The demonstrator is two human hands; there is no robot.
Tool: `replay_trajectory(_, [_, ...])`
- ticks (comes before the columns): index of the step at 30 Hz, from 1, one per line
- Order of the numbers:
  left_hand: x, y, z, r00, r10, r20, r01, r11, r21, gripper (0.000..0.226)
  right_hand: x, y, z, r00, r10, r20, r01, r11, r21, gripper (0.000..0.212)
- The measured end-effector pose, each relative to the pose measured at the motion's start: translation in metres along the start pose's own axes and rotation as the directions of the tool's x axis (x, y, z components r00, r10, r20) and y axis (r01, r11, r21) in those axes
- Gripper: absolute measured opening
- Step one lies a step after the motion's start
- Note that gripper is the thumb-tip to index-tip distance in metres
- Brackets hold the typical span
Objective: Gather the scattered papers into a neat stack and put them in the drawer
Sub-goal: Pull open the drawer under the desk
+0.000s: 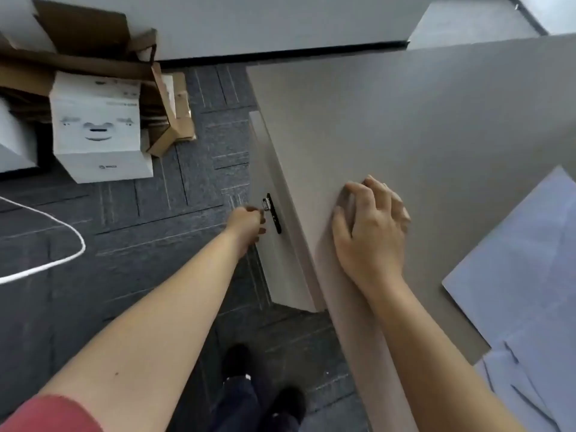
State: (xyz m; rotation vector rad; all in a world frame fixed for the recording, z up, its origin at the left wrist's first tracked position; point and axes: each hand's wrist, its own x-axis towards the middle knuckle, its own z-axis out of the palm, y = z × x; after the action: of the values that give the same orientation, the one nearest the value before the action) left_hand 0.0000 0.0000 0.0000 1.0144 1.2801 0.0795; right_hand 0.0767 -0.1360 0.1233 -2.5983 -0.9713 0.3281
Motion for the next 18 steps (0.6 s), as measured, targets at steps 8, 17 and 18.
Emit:
replay_trajectory(8, [0.029,-0.001,0.016,0.997,0.030,-0.073,-0.029,0.999,0.015,0.027,0.004,0.005,0.008,0.998,-0.030,-0.060,0.029,0.999,-0.025,0.048])
replay_trajectory(17, [0.032,-0.008,0.021,0.958,0.167,-0.232,-0.100,0.956,0.276,0.043,0.003,0.006,0.008,0.997,-0.029,-0.065,0.027,0.999,-0.041,0.050])
replay_trajectory(18, [0.029,-0.007,0.023,0.956,0.175,-0.236,-0.095,0.945,0.314,0.045,0.003,0.006,0.007,0.998,-0.029,-0.063,0.026,0.999,-0.043,0.050])
